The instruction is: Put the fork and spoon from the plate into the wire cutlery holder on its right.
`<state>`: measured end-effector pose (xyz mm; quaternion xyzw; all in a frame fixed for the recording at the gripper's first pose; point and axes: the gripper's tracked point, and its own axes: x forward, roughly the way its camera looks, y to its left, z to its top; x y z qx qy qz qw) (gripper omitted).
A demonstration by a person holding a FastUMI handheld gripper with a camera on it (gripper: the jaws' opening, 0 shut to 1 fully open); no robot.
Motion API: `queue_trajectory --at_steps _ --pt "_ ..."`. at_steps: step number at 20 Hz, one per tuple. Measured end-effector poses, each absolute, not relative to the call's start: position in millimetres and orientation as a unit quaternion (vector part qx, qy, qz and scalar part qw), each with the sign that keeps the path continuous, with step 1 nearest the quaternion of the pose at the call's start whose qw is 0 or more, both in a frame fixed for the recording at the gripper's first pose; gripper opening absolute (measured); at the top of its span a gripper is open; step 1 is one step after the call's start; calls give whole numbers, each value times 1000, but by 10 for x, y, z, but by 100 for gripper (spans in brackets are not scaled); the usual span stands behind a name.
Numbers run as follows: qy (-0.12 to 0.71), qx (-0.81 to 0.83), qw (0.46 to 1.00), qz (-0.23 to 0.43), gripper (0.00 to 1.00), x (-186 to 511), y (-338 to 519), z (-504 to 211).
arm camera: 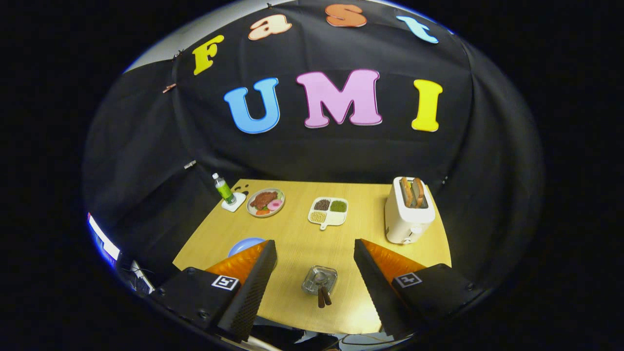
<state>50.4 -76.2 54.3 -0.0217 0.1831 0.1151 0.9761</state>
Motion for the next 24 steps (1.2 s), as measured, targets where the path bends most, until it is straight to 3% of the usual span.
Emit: queue_trajectory --at_steps 8,24 --pt "40 9 996 77 99 51 -786 893" --pt "49 32 998 8 99 -10 -1042 563"
